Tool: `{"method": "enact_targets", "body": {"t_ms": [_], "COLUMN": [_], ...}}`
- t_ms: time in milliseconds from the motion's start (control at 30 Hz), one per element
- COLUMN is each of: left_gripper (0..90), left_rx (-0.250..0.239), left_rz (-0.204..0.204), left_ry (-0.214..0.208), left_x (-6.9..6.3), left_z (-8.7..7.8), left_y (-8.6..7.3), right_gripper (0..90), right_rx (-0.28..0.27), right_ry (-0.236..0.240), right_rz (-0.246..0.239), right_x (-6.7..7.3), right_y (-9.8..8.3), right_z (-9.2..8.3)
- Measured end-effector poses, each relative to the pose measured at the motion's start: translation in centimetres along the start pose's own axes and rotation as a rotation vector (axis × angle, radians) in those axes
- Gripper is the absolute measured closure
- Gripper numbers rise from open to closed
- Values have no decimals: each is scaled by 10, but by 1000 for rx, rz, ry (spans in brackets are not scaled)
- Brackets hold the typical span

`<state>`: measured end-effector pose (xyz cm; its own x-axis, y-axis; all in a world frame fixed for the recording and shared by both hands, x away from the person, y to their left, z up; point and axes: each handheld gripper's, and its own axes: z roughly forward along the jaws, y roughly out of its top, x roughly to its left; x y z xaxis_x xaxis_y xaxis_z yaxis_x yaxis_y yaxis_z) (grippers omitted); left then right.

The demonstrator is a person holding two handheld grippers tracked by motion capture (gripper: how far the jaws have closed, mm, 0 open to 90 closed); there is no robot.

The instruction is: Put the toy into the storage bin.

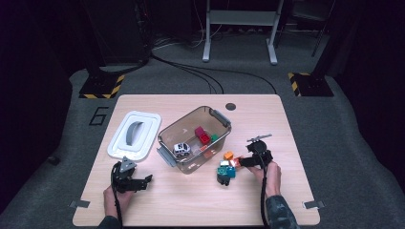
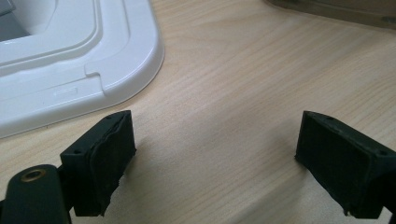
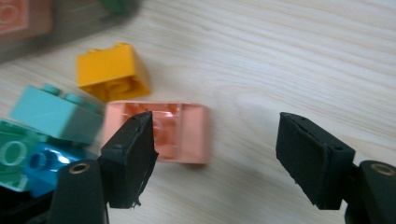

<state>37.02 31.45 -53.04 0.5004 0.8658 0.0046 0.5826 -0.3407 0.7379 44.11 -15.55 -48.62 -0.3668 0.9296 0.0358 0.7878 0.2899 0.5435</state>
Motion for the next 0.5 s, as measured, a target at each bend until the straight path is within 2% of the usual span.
{"method": "enact_targets", "body": {"t_ms": [100, 200, 300, 333, 467, 500], "left_gripper": [115, 116, 116, 116, 116, 116], "left_rx": [8, 8, -1, -1, -2, -1], "left_rz": [-6, -6, -1, -1, -6, -1], "left_ry": [-4, -3, 1, 1, 0, 2], "left_x": [0, 0, 0, 0, 0, 0], "left_z": [0, 0, 0, 0, 0, 0], "left_y": [0, 0, 0, 0, 0, 0], "right_gripper": [276, 276, 272, 270, 271, 271], "right_rx": [-8, -28, -36, -47, -50, -50], "right_ry": [-6, -3, 17, 16, 6, -16], "right_rz": [21, 22, 35, 23, 23, 27], "right_x": [-9, -9, -1, 2, 12, 14], "right_y": [1, 3, 8, 10, 15, 17], "right_z": [-4, -6, -6, -4, 0, 5]}}
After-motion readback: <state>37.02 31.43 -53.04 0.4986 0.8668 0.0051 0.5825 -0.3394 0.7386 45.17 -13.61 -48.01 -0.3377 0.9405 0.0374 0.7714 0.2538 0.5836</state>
